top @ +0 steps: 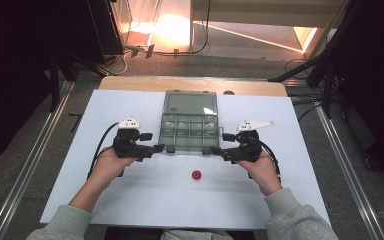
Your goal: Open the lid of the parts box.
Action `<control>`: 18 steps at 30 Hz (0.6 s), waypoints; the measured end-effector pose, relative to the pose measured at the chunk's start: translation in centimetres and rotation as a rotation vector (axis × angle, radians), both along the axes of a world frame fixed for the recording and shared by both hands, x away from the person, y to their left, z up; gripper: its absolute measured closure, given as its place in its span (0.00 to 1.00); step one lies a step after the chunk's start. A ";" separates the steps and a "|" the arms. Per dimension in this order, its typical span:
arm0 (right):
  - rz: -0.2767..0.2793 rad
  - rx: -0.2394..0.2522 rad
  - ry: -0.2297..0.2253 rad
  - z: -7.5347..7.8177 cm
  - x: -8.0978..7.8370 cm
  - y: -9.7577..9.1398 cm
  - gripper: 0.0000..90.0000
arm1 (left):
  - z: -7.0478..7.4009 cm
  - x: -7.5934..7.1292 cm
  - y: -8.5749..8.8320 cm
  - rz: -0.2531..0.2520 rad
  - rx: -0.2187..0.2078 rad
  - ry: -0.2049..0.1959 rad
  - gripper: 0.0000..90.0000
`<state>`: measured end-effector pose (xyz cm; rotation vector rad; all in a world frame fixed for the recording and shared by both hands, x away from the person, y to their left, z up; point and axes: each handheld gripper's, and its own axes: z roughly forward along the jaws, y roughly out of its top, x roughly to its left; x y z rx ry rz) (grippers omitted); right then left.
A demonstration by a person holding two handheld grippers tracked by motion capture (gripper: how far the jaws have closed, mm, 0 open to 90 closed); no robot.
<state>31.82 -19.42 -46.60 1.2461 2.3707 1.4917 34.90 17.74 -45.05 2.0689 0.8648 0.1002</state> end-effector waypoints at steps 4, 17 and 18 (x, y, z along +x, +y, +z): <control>0.007 0.005 -0.001 0.1 -0.5 0.0 0.22 | 0.0 -0.4 0.4 -0.003 -0.001 -0.001 0.32; 0.053 0.007 0.002 0.0 -1.6 0.5 0.22 | 0.1 -2.0 1.6 0.001 -0.025 0.011 0.32; 0.056 0.005 0.002 0.0 -1.7 0.5 0.22 | 0.1 -2.1 1.6 -0.004 -0.020 0.007 0.32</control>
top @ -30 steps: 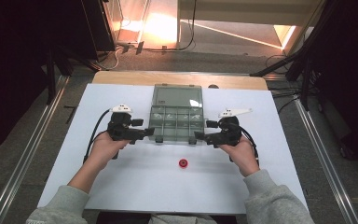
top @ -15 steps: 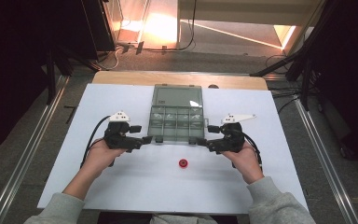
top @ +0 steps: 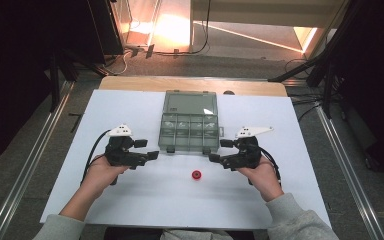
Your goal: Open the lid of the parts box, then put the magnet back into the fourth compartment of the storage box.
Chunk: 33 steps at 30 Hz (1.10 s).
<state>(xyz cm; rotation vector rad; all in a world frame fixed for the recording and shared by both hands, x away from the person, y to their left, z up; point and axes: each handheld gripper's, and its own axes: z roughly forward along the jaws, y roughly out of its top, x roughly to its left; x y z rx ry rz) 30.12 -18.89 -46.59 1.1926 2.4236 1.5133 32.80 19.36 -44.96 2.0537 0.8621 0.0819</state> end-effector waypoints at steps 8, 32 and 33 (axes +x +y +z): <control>0.002 -0.012 0.005 -0.2 -0.5 0.0 0.22 | -0.4 -0.8 0.2 -0.017 0.019 -0.004 0.32; 0.036 -0.035 0.009 -0.6 -1.3 0.7 0.24 | -0.8 -2.1 2.0 -0.009 0.025 0.003 0.32; 0.035 -0.035 0.009 -0.6 -1.3 0.8 0.24 | -0.8 -2.2 2.1 -0.012 0.028 0.002 0.32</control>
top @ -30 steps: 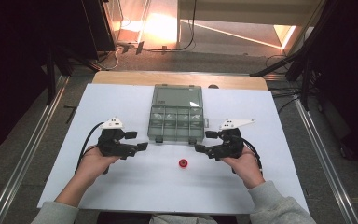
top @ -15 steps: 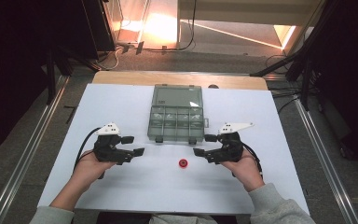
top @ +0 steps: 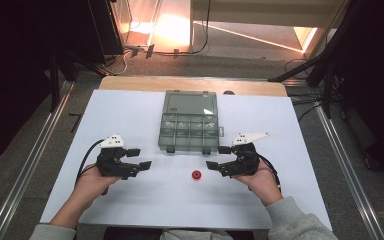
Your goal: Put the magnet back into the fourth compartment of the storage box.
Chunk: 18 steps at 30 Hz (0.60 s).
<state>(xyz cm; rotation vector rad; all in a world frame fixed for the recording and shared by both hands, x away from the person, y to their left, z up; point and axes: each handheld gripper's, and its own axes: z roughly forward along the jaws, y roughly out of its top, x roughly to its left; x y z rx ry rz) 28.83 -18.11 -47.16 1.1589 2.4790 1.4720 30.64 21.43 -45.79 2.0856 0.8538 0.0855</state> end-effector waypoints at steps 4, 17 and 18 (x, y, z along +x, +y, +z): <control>0.007 -0.007 0.007 -0.1 0.0 0.3 0.24 | -0.1 -0.1 0.2 -0.002 0.004 0.002 0.32; 0.043 -0.026 0.013 -0.3 0.1 1.5 0.24 | -0.1 -0.7 1.1 0.000 0.011 -0.006 0.32; 0.045 -0.026 0.015 -0.3 0.1 1.6 0.24 | -0.2 -0.7 1.2 0.000 0.010 -0.004 0.32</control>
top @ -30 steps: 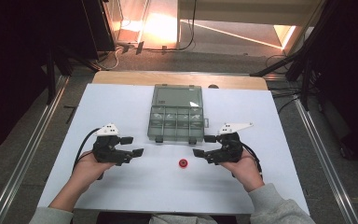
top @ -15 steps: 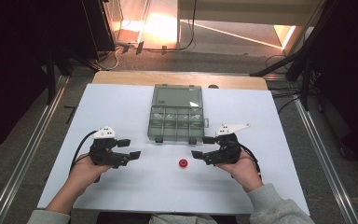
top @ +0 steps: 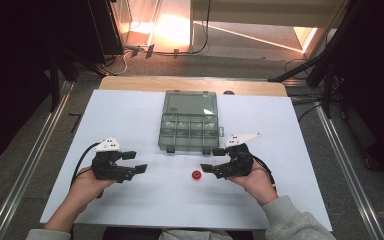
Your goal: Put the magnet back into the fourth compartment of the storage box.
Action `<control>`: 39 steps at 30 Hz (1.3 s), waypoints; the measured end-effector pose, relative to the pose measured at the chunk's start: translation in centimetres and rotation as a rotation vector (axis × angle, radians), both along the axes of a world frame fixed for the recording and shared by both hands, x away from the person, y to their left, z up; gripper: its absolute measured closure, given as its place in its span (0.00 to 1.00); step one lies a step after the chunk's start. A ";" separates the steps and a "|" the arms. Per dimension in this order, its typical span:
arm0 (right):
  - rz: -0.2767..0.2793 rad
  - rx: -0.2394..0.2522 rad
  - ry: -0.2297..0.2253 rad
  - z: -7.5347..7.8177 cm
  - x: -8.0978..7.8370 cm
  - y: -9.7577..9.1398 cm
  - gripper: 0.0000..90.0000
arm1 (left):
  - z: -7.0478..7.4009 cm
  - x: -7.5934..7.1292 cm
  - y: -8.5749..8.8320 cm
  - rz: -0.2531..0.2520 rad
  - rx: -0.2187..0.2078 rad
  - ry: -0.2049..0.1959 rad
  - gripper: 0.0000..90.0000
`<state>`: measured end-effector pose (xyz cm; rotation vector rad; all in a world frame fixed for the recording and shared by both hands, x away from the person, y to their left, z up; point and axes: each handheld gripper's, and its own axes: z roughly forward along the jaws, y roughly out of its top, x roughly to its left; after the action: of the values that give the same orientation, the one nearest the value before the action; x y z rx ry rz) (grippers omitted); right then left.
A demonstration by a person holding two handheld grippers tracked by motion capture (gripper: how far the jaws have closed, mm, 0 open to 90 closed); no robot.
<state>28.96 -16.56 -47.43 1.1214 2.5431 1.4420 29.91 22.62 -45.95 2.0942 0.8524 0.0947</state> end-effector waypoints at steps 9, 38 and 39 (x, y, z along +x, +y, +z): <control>0.030 -0.018 -0.001 -0.1 0.0 0.7 0.25 | -0.1 -0.2 0.3 -0.003 0.017 0.002 0.32; 0.099 -0.146 0.008 -1.2 0.3 3.0 0.27 | -0.4 -0.6 0.7 0.007 0.022 0.010 0.32; 0.103 -0.147 0.007 -1.2 0.4 3.0 0.27 | -0.4 -0.6 0.7 0.006 0.025 0.010 0.32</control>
<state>29.31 -13.55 -48.63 0.9898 2.6970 1.2474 29.36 23.35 -46.40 2.1170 0.8672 0.0984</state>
